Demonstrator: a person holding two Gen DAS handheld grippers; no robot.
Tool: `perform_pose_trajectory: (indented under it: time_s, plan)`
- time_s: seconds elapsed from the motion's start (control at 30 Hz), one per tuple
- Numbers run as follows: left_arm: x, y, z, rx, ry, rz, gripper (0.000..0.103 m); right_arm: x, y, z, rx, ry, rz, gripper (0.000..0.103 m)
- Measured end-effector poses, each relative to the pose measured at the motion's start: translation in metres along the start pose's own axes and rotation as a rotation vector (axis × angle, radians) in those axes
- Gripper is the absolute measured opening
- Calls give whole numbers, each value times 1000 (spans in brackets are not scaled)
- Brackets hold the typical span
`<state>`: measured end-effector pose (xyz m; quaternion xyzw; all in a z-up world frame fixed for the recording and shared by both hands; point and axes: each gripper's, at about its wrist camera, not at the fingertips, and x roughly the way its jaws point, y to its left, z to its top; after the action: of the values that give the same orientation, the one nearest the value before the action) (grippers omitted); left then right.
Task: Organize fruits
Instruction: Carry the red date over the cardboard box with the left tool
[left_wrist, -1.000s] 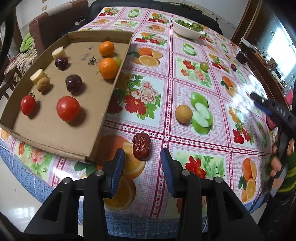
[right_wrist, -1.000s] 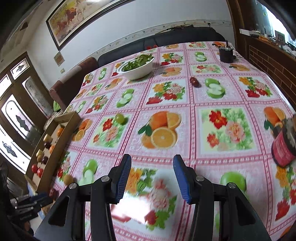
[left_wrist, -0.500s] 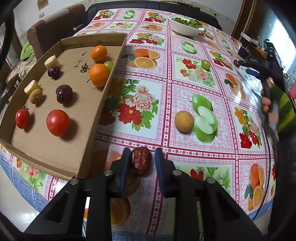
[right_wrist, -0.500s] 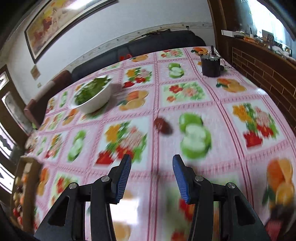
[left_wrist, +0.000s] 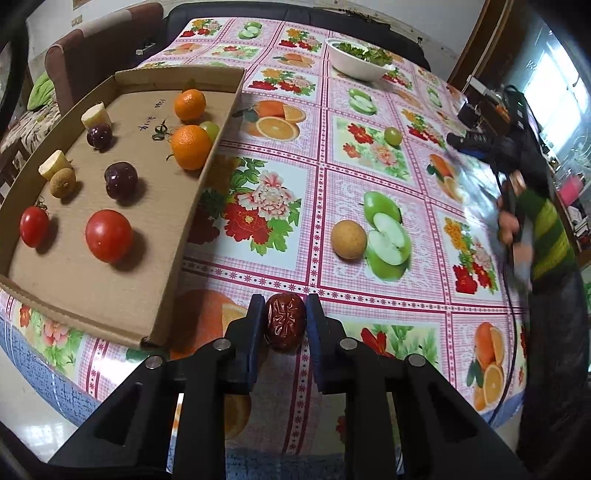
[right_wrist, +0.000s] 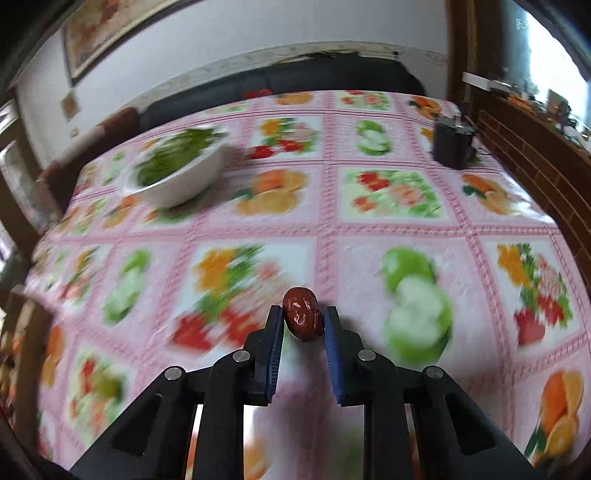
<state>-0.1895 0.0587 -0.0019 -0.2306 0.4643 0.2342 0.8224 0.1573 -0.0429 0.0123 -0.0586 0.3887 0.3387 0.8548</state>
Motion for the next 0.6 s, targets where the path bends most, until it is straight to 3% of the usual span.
perform_pose_trajectory:
  time_s: [0.3,0.6]
  plan:
    - [-20,10,-7,-28,-24,-27,19,-83,73,-73,-39,-7,276,22]
    - [-40,12,-5,-32,-79,-11,19,-109,118,-104,-69,15,377,22]
